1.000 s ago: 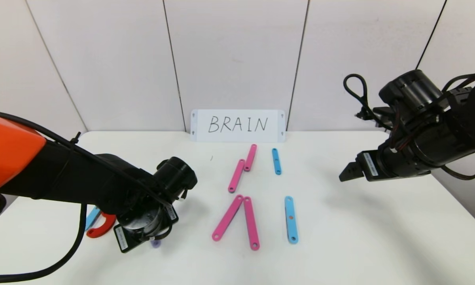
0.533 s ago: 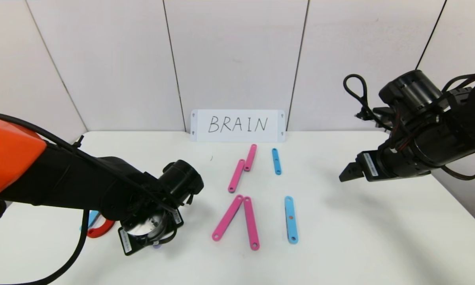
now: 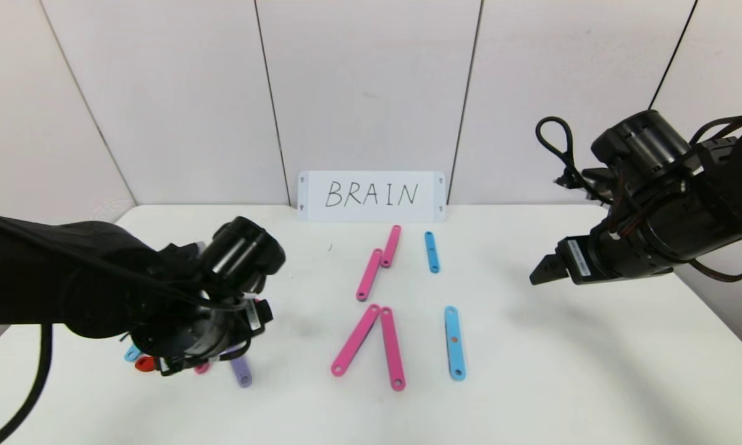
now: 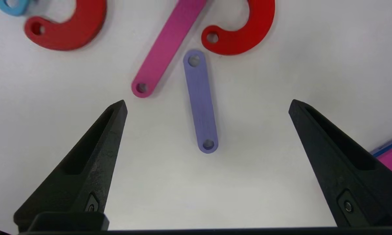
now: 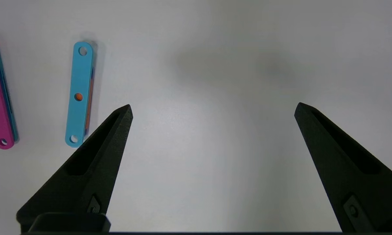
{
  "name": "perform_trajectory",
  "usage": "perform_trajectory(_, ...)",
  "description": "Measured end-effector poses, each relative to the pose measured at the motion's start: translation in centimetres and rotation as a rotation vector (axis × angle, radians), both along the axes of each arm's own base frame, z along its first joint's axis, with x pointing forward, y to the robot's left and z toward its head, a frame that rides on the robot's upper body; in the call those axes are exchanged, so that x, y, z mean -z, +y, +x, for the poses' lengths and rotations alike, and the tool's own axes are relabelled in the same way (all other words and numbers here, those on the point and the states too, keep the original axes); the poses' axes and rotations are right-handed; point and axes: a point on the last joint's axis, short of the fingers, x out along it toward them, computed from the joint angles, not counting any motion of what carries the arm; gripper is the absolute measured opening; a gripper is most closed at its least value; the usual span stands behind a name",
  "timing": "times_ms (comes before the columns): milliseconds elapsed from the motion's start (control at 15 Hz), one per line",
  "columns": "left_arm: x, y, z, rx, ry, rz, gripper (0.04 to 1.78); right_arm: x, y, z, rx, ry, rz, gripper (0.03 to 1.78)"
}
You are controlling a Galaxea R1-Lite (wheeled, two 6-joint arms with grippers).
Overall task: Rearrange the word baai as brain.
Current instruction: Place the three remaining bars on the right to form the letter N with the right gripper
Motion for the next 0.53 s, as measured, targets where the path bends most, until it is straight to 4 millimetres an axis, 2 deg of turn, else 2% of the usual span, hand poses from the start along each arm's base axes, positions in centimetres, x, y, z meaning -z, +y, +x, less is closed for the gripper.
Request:
perform_trajectory(200,-0.8,2.3,0.2,0.017,-0.030,-0.028,1.73,-0.1,0.0,-0.1,-0.002,-0.004,0.001,1.74)
perform_trajectory(533,0.1,3.7,0.7,0.101,-0.105,-0.036,1.73,0.0,0.0,0.0,-0.002,-0.002,0.001,1.74)
